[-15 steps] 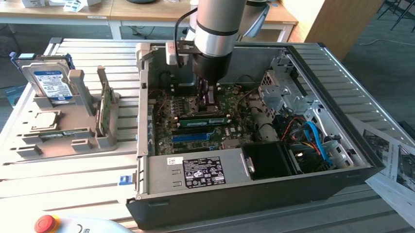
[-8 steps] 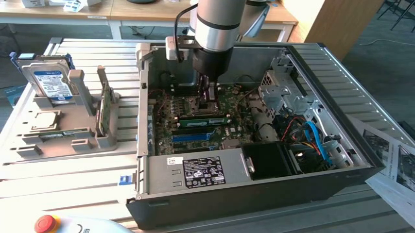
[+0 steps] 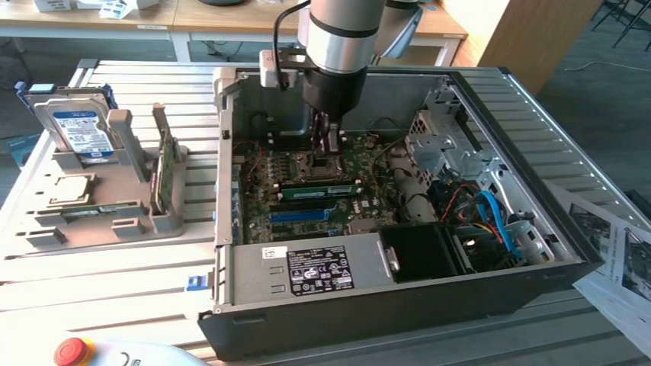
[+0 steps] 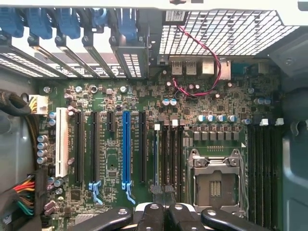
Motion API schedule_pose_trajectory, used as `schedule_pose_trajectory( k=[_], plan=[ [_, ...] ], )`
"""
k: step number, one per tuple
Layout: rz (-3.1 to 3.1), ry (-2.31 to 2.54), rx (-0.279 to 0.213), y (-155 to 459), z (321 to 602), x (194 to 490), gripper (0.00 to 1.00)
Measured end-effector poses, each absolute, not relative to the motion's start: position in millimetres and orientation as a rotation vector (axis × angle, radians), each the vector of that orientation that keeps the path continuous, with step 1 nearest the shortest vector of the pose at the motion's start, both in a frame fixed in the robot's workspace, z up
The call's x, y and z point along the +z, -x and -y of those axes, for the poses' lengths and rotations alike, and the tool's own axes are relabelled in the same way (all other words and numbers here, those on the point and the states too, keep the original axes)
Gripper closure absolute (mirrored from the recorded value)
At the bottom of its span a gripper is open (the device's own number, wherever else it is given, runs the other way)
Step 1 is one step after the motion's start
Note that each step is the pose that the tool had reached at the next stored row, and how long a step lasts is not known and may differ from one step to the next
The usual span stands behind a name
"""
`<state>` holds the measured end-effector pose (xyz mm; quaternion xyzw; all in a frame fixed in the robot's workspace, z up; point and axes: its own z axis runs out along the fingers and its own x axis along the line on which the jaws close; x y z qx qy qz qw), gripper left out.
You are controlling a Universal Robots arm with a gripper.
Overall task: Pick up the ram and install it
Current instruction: 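Press down the ram until it locks into place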
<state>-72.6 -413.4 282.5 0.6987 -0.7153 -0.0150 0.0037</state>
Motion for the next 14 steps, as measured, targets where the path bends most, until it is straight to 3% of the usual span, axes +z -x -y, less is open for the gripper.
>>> schedule_pose_trajectory(
  k=[14],
  plan=[
    [2.240, -2.188, -0.044, 73, 413, 299, 0.89]
  ],
)
